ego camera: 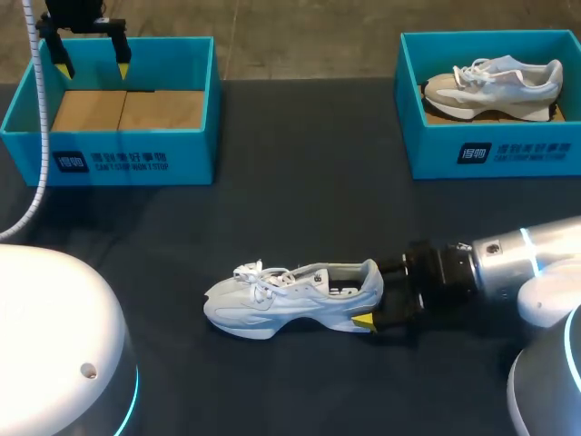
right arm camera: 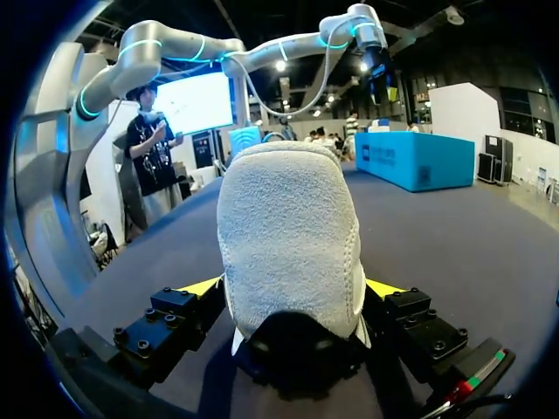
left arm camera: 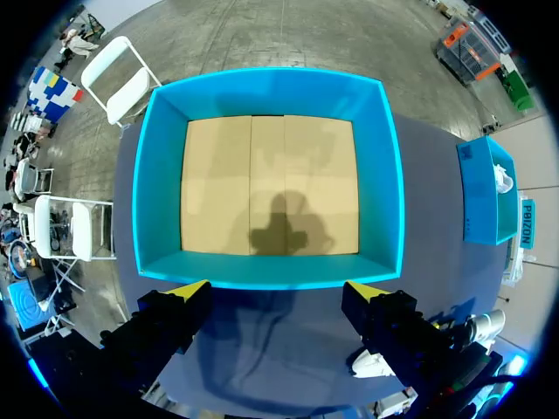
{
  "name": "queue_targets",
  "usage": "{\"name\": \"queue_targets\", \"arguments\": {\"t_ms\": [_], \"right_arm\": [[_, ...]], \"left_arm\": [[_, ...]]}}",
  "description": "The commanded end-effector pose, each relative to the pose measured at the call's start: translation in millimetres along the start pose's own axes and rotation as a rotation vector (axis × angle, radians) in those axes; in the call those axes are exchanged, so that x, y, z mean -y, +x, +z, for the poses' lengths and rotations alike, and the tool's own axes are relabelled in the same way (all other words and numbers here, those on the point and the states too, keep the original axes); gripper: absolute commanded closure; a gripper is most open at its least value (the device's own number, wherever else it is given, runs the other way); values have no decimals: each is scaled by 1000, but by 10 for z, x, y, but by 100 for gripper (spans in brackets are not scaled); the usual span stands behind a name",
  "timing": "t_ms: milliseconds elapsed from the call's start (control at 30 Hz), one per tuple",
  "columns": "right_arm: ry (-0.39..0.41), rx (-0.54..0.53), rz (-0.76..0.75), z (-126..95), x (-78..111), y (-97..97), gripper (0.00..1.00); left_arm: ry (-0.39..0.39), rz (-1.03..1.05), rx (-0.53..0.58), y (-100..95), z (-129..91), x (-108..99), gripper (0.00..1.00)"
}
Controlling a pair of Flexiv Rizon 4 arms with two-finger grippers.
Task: Take the shoe out of the shoebox, open the shoe tongue, remove and reinsert the insole, then place the shoe into the shoebox
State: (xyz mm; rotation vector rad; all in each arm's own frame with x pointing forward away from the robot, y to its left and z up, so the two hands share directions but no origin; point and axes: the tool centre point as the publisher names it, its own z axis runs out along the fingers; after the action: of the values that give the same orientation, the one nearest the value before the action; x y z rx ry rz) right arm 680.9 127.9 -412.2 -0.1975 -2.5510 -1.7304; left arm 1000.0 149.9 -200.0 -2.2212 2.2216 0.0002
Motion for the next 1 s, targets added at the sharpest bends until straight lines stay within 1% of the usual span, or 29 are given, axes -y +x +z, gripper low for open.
{"name": "queue_targets", "arguments": {"t_ms": [33, 333, 367, 400, 433, 467, 500, 533, 567, 800, 1000], "right_arm": [[-4, 2, -2, 73, 1, -9, 0], [-9, 10, -5, 110, -22, -30, 0], [-10, 9, -5, 115, -23, -34, 2], [-11, 8, -6, 118, -24, -36, 17], [-14, 5, -9, 120, -24, -37, 40], [-16, 4, -10, 120, -24, -38, 55], [-18, 4, -11, 122, -25, -41, 65], [-19, 3, -12, 124, -26, -44, 81], [-21, 2, -14, 127, -28, -46, 100], [-49, -26, -32, 114, -55, -40, 100], [-49, -26, -32, 114, -55, -40, 100]], "left_arm": [[0, 0, 0, 0, 0, 0, 0], [0, 0, 0, 0, 0, 0, 0], [0, 0, 0, 0, 0, 0, 0], [0, 0, 0, 0, 0, 0, 0], [0, 0, 0, 0, 0, 0, 0], [0, 0, 0, 0, 0, 0, 0], [0, 0, 0, 0, 0, 0, 0], [0, 0, 0, 0, 0, 0, 0], [0, 0, 0, 0, 0, 0, 0], [0, 0, 0, 0, 0, 0, 0], [0, 0, 0, 0, 0, 0, 0]]}}
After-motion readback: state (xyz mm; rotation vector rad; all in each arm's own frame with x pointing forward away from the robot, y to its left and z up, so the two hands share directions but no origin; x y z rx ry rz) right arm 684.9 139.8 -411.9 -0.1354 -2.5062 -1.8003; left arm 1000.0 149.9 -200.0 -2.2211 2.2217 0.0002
